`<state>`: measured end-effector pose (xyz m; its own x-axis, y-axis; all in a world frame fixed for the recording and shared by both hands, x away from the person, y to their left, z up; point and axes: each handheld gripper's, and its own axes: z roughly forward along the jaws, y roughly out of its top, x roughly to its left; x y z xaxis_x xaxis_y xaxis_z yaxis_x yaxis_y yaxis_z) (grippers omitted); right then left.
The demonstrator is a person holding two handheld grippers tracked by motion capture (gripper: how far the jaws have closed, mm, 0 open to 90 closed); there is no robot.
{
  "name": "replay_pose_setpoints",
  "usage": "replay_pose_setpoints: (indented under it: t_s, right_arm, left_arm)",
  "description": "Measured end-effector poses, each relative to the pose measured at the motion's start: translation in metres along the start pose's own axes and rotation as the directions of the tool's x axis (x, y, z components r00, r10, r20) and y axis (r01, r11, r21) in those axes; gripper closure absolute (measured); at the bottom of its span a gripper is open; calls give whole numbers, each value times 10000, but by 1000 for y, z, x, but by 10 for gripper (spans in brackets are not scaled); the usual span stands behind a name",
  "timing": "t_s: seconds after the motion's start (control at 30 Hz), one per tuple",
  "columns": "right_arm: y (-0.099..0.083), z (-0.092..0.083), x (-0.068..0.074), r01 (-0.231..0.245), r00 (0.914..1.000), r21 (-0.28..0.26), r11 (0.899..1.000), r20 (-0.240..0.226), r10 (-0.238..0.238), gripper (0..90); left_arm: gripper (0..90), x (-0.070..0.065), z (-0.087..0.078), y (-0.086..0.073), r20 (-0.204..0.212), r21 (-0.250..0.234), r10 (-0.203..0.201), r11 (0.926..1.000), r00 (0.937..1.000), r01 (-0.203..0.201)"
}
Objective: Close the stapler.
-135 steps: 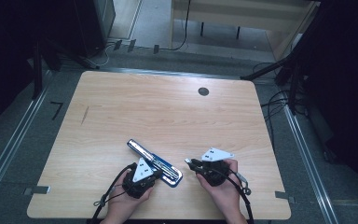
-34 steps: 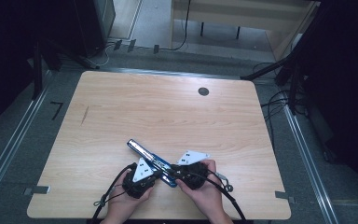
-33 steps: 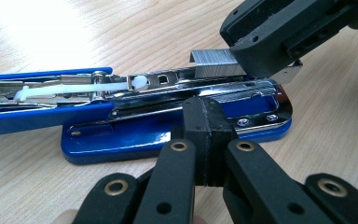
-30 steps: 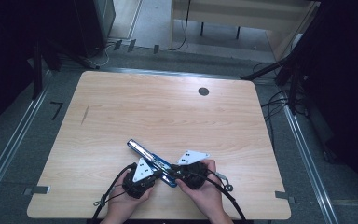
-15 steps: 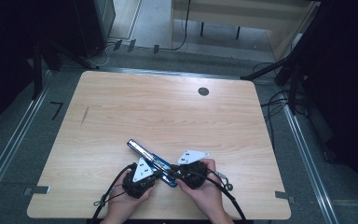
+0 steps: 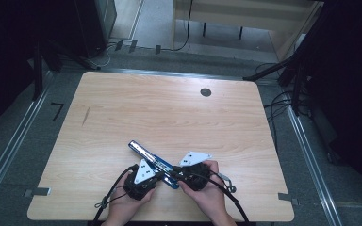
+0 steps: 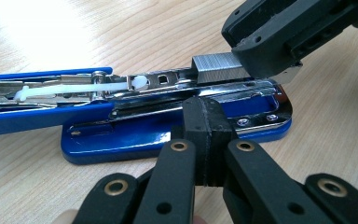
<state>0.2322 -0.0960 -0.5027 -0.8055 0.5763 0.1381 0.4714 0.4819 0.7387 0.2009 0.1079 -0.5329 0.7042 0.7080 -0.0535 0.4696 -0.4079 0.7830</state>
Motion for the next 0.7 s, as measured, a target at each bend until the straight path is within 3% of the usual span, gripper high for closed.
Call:
replay_pose_setpoints:
  t_s: [0.7]
  right_arm:
    - [1,-3,2,60,9999,-43,10000,121,-60,790]
  left_arm:
    - [900,0,0,0,2,-17,-23,10000,10000,23]
